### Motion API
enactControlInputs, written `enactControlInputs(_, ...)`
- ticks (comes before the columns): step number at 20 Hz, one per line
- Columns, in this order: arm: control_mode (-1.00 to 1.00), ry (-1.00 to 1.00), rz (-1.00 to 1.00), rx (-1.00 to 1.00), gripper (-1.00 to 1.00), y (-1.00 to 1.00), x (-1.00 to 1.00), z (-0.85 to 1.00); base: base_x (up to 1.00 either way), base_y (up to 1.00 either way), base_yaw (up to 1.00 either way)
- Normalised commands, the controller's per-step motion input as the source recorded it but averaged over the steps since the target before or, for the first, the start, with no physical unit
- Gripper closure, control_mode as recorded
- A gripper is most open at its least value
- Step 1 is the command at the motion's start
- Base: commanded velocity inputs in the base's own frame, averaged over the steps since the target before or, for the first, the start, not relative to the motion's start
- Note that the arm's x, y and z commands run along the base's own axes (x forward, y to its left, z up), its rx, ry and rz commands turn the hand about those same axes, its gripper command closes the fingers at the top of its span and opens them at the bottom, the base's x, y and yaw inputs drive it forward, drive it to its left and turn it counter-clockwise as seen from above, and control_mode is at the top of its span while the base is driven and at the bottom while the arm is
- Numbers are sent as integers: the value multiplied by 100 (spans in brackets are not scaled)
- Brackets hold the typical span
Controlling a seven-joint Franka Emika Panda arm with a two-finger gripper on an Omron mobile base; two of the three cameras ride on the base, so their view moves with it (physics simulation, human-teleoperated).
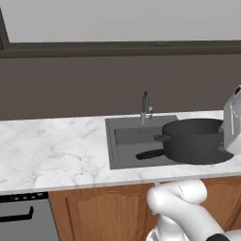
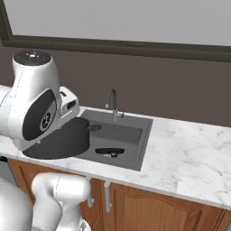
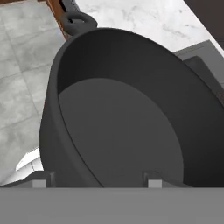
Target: Move the pot and pan from the stove into the sink.
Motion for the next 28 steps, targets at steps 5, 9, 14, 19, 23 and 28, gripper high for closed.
enactControlInputs(5, -100, 10, 0, 0, 100, 0, 50, -13, 0, 0, 0)
enactControlInputs(9, -100, 4, 0, 0, 100, 0, 30, -40, 0, 0, 0)
enactControlInputs(14, -100, 1, 0, -3, 100, 0, 25, -45, 0, 0, 0)
enactControlInputs(19, -100, 0, -1, 0, 100, 0, 47, -16, 0, 0, 0)
enactControlInputs(23, -100, 0, -3, 0, 100, -1, 67, -8, 0, 0, 0)
enactControlInputs(28, -100, 0, -1, 0, 100, -1, 64, -22, 0, 0, 0)
